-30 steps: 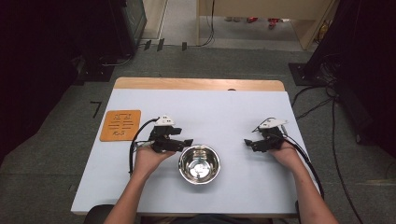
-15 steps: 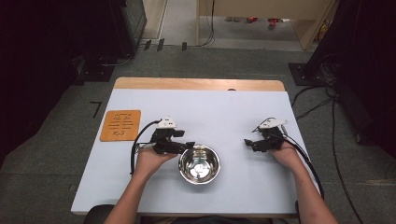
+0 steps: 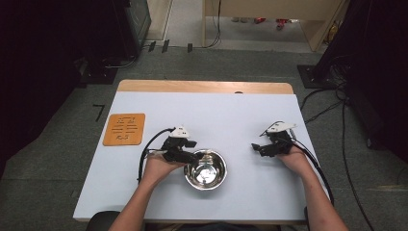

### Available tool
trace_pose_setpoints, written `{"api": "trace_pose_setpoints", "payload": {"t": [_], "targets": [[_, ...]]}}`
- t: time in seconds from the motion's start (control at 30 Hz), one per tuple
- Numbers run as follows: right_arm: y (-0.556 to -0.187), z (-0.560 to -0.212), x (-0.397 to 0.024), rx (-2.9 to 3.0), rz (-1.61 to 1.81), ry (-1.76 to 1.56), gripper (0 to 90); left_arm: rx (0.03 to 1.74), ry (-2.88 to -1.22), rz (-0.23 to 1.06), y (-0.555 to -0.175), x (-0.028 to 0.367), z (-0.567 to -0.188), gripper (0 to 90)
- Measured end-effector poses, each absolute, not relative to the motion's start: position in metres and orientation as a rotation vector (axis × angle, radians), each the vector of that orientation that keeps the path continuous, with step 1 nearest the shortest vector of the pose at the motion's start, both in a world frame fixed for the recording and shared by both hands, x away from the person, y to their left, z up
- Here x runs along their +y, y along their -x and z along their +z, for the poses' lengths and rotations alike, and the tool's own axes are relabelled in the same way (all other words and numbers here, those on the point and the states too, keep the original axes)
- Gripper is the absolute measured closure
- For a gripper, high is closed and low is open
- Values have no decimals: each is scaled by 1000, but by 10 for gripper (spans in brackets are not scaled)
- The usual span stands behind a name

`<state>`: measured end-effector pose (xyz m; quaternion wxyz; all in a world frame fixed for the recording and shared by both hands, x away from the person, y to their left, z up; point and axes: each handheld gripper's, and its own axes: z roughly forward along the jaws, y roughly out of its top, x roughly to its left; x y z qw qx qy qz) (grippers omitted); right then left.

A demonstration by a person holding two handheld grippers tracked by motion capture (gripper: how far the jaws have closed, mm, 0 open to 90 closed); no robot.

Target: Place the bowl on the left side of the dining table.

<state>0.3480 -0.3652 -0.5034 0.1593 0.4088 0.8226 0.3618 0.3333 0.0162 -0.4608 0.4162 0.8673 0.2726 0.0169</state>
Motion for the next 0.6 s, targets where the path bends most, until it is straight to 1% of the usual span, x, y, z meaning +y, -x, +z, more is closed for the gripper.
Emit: {"api": "trace_pose_setpoints", "payload": {"t": [0.2,0.27,0.3,0.4,0.5,0.6], "targets": [[-348,-503,-365,2351,1034,-1168,129,666,-2195,41,-332,14,-465,457],[-348,-503,-365,2351,1034,-1168,130,668,-2197,46,-332,13,-466,457],[-348,-503,-365,2351,1034,-1168,130,679,-2194,37,-333,12,-466,441],[-348,-503,-365,2351,1034,-1168,130,702,-2200,-11,-336,13,-470,434],[-348,-503,-365,2350,1035,-1169,130,704,-2201,-15,-336,12,-471,442],[-348,-503,-365,2349,1036,-1171,130,689,-2211,-20,-336,10,-473,486]]}}
